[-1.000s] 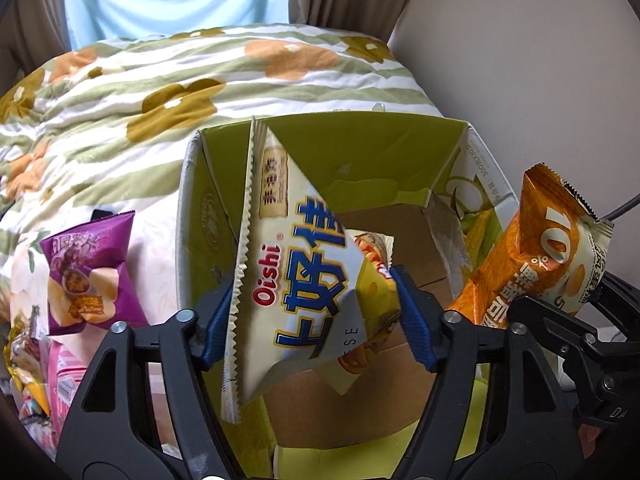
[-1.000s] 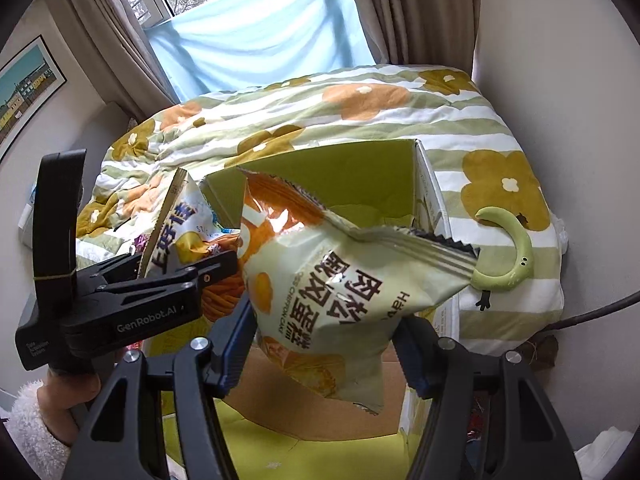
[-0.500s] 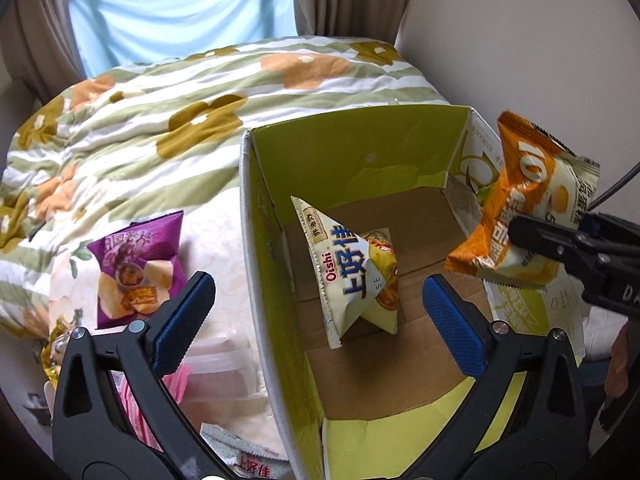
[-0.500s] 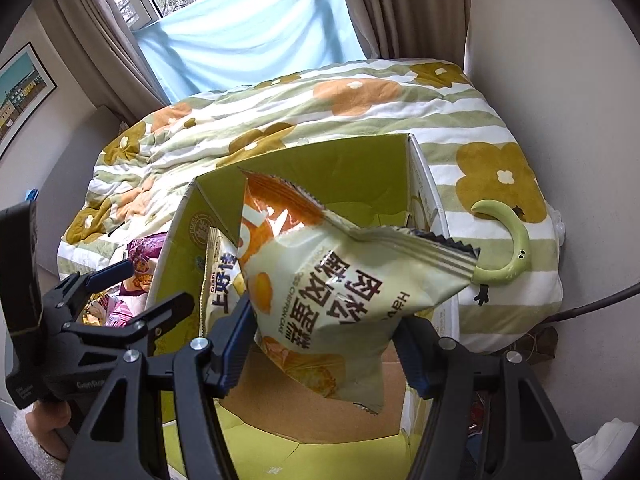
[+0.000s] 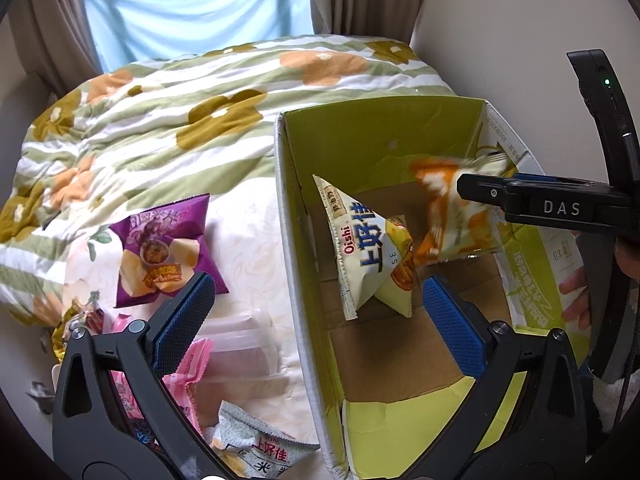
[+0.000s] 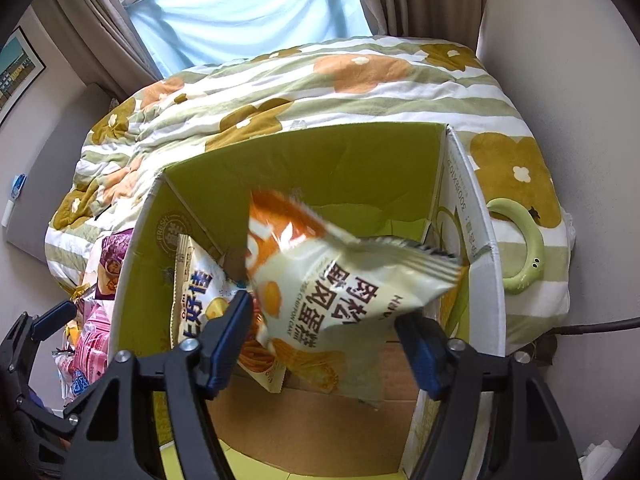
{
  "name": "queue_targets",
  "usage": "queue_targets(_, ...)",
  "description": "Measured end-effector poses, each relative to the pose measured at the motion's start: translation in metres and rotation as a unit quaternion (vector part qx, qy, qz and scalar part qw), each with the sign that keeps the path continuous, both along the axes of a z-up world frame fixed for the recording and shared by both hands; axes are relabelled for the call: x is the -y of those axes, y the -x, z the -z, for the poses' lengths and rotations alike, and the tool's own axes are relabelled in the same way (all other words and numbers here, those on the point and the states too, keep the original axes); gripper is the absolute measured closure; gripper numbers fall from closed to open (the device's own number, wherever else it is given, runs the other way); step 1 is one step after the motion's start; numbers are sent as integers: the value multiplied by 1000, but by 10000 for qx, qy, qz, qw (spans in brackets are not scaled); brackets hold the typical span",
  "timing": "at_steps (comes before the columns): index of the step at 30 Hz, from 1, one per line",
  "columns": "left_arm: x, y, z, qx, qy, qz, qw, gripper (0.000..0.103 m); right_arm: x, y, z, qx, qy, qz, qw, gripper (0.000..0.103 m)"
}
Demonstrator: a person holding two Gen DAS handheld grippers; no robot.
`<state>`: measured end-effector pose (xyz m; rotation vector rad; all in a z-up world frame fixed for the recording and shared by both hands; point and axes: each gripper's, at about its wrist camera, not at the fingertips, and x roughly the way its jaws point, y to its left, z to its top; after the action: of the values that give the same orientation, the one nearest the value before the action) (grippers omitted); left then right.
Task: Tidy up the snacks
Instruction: 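Open the left gripper to drop the Oishi bag while the right releases its bag into the box, then withdraw both grippers from the box back toward the snack pile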
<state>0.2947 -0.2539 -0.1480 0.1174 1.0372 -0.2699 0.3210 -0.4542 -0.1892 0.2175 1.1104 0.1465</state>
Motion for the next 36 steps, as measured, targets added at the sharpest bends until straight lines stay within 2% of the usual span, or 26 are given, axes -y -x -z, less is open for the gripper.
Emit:
queue_targets(1, -1, 1, 0, 4, -4, -10, 10000, 0, 1, 2, -1, 60, -28, 31, 10000, 1)
queue_targets(2, -2, 2, 1, 8, -22, -27, 10000, 0, 2, 4, -2, 119, -39, 50, 9999, 1)
queue_targets(12, -4, 15, -12, 180, 76, -138, 9997, 0, 1, 32, -25, 428, 91, -85, 9990, 1)
queue_targets(22, -19, 51, -68, 725, 125, -403, 9965, 0, 0, 70, -78, 913, 316, -197, 9951, 1)
queue_targets(28, -45, 91, -94, 1000, 180, -438, 9939, 0, -8, 112, -106, 1263, 264, 26, 9916, 1)
queue_targets(32, -71, 117, -101, 1097, 120, -420, 9930, 0, -30, 145, -119, 1463, 397, 52, 9884, 1)
queue_targets(36, -105, 147, -104, 1182, 79, -339, 9924, 0, -58, 179, -124, 1611, 319, 127, 9863, 1)
